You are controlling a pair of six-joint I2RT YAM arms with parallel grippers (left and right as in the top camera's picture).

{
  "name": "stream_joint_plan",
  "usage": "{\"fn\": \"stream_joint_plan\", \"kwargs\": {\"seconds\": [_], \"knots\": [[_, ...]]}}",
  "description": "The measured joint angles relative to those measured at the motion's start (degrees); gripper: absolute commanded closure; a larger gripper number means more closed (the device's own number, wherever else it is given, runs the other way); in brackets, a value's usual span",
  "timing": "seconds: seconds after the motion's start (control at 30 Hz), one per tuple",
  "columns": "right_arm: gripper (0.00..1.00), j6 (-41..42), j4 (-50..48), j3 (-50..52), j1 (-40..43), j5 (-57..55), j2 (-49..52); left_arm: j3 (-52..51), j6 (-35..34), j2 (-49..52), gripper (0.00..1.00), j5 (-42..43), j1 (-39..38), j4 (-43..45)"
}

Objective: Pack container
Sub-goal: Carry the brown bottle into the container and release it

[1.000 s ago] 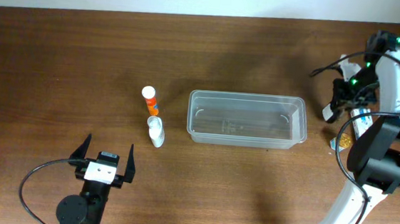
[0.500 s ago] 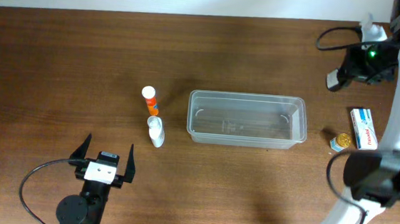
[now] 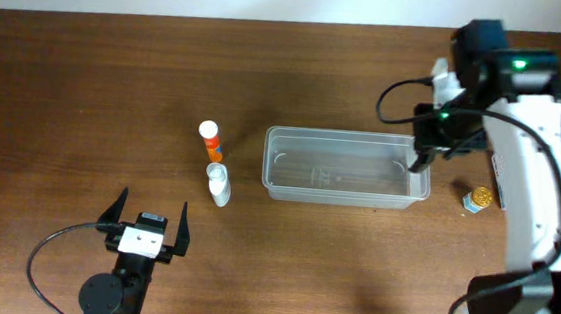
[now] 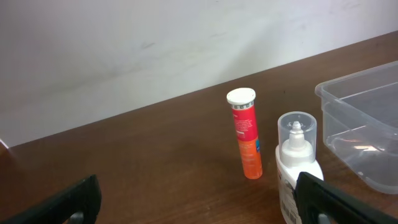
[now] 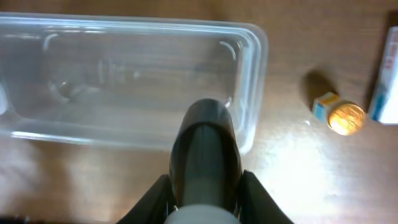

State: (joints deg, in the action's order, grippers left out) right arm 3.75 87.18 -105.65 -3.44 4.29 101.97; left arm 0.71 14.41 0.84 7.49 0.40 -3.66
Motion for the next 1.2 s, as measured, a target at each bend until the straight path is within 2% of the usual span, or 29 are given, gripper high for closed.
{"fn": "stream_joint_plan", "kwargs": {"seconds": [0.27, 0.47, 0.6, 1.2], "knots": [[0.73, 2.1, -17.2, 14.9, 0.0, 0.1, 0.4, 0.0, 0.0, 0.0, 0.01, 0.0, 0.0, 0.0], [0.73, 2.3, -27.2, 22.3, 0.0, 0.2, 0.4, 0.0, 0.0, 0.0, 0.01, 0.0, 0.0, 0.0], [0.68, 2.3, -28.8, 24.1, 0.0, 0.2, 0.4, 0.0, 0.0, 0.0, 0.01, 0.0, 0.0, 0.0], [0.69, 2.3, -31.5, 25.4, 0.0, 0.0, 0.4, 0.0, 0.0, 0.0, 0.01, 0.0, 0.0, 0.0]]}}
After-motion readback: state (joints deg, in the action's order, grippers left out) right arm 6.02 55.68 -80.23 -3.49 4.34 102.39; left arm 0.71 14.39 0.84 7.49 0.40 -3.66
